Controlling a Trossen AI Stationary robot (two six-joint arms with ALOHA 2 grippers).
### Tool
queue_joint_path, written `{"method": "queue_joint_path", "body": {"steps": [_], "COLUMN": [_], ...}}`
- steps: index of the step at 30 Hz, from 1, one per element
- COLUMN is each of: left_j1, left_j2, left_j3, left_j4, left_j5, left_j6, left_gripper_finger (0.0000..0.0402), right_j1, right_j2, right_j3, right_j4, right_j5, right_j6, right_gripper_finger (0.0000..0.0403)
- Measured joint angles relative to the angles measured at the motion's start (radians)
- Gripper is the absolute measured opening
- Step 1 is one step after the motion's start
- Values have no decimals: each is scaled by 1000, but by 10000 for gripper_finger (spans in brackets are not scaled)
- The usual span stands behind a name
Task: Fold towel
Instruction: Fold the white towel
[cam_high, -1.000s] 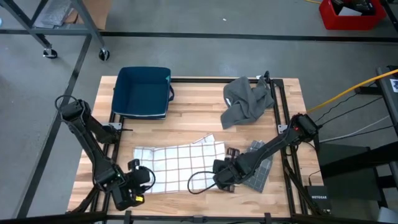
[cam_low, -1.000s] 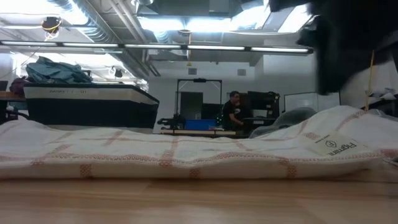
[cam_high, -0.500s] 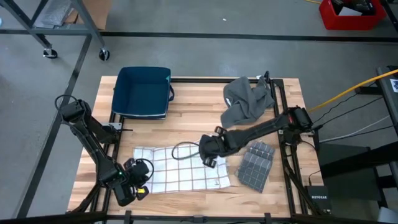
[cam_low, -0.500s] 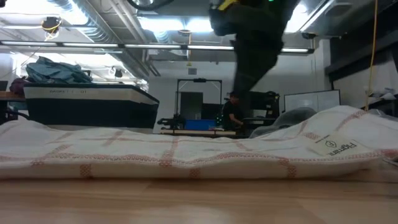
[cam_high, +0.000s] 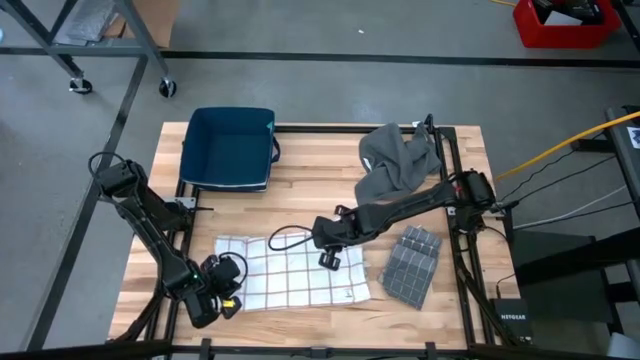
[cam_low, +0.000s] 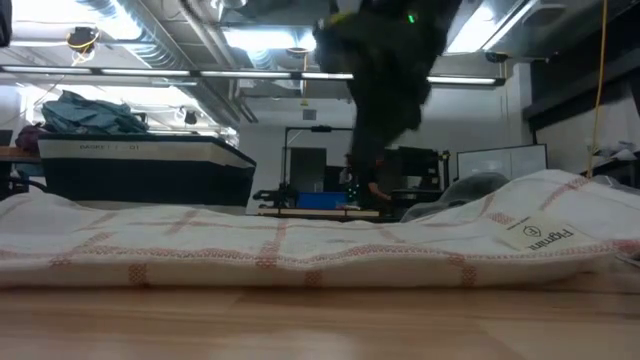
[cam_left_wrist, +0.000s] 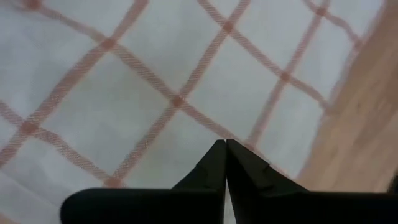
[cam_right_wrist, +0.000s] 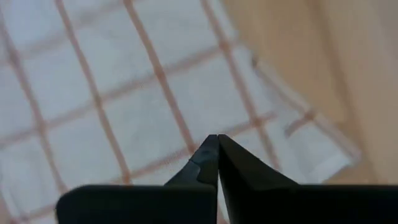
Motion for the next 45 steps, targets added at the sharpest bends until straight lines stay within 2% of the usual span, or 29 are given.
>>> {"method": "queue_joint_path", "body": {"steps": [10, 14, 22, 31, 36, 40, 45], "left_j1": [29, 73, 198, 378, 499, 567, 576], "left_j2": [0, 0, -4, 0, 1, -2, -53], "left_j3": [-96, -139, -223, -248, -250, -248, -201], "left_j4": [48, 46, 56, 108, 200, 280, 299], "left_j5": [-4, -3, -54, -168, -183, -187, -191], "left_j6": [-28, -21, 44, 257, 422, 541, 624], "left_gripper_finger": [1, 1, 1, 1, 0, 1, 0], "right_j1": [1, 5, 44, 129, 185, 218, 230], "right_j2": [121, 136, 144, 146, 146, 146, 145], "right_j3": [-20, -18, -18, -18, -18, -6, 75], "right_j4": [9, 29, 146, 189, 201, 205, 165], "right_j5": [-150, -214, -264, -265, -254, -174, -72], "right_j6": [17, 63, 128, 235, 326, 336, 300], "right_gripper_finger": [6, 7, 11, 11, 12, 12, 12]}}
